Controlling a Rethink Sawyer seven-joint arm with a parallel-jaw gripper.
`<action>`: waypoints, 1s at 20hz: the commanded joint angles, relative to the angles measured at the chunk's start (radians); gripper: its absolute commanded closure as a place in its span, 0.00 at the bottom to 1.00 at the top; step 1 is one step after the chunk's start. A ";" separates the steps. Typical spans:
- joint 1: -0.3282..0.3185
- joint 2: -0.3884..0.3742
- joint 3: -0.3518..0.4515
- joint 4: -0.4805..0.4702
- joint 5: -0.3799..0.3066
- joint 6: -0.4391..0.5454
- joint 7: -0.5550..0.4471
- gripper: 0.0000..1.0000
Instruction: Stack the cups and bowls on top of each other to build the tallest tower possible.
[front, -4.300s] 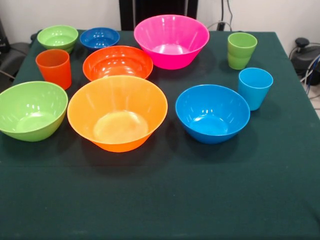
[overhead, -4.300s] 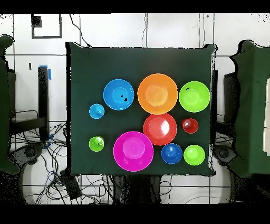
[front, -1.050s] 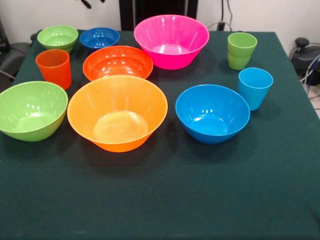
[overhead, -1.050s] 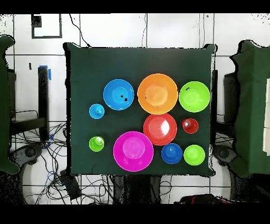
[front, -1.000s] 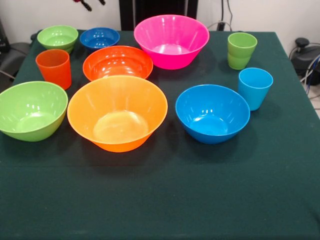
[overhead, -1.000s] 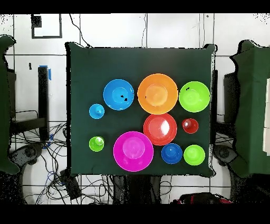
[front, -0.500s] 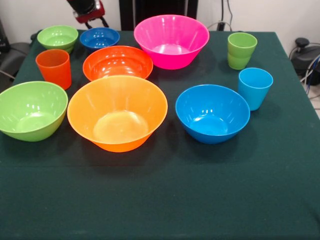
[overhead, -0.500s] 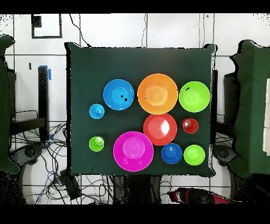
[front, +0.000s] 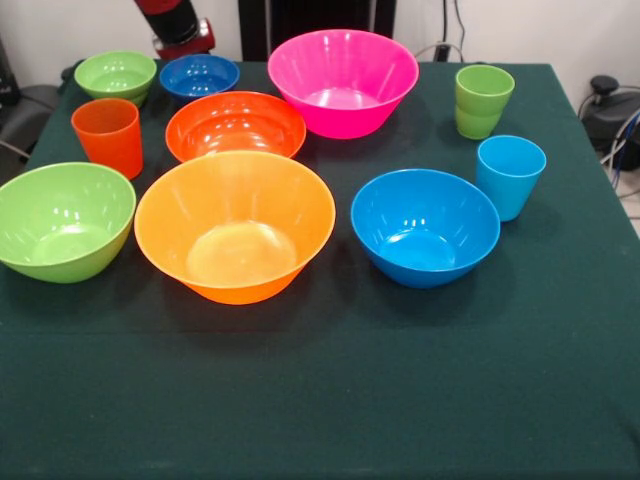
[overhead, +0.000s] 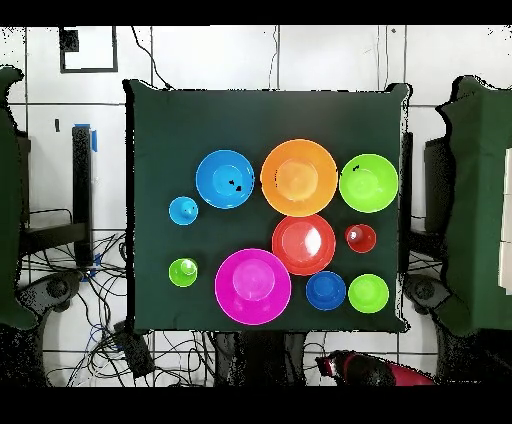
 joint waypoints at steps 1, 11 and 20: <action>0.124 0.036 -0.023 -0.163 -0.015 -0.172 0.217 0.00; 0.155 -0.034 -0.061 -0.078 0.029 -0.152 0.241 0.00; 0.211 -0.113 -0.088 0.011 0.074 -0.121 0.275 0.00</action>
